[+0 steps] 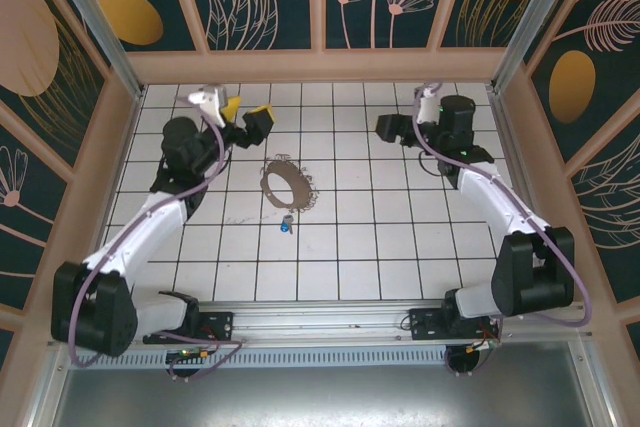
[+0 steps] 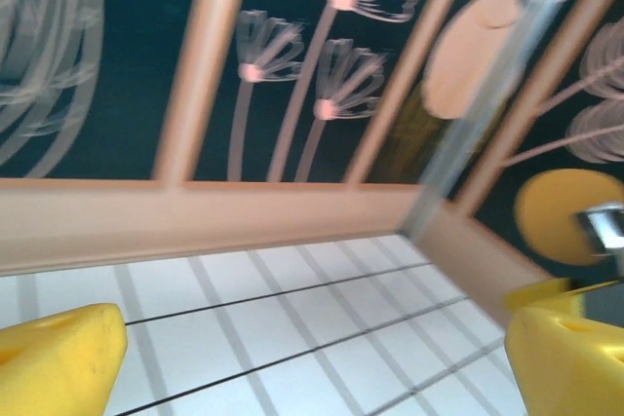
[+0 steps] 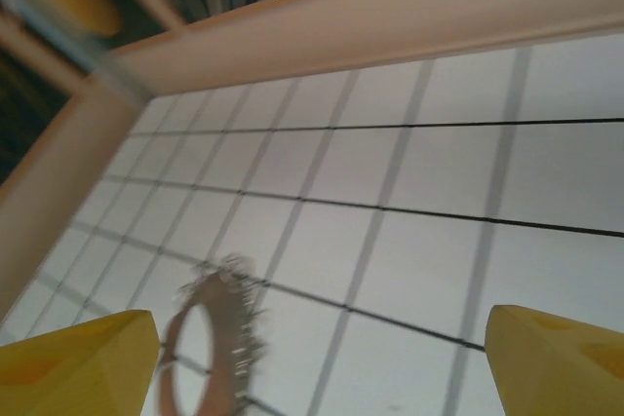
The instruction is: Put the keys on the keyring
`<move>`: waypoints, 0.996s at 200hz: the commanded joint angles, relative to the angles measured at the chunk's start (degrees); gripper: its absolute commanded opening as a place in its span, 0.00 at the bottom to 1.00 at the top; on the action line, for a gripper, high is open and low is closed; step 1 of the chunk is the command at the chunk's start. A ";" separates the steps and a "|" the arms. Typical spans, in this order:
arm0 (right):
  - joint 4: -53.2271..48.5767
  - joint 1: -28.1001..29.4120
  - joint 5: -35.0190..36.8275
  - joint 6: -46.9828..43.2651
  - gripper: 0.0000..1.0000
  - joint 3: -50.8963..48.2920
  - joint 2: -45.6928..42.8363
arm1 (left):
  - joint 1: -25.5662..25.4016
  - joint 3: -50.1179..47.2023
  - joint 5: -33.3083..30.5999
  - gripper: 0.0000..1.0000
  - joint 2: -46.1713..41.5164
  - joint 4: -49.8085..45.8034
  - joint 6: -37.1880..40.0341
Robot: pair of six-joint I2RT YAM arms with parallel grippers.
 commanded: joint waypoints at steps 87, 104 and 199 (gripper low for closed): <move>31.94 -7.75 36.18 0.81 0.99 -22.09 -1.97 | 12.54 -24.22 -25.39 0.99 -7.13 13.02 16.99; 34.41 -8.22 37.29 -2.26 0.99 -24.37 -1.72 | 13.53 -26.29 -25.18 0.99 -4.75 16.70 18.00; 43.81 -9.57 35.34 -11.41 0.99 -30.35 0.44 | 15.00 -38.14 -28.22 0.99 7.47 44.22 14.38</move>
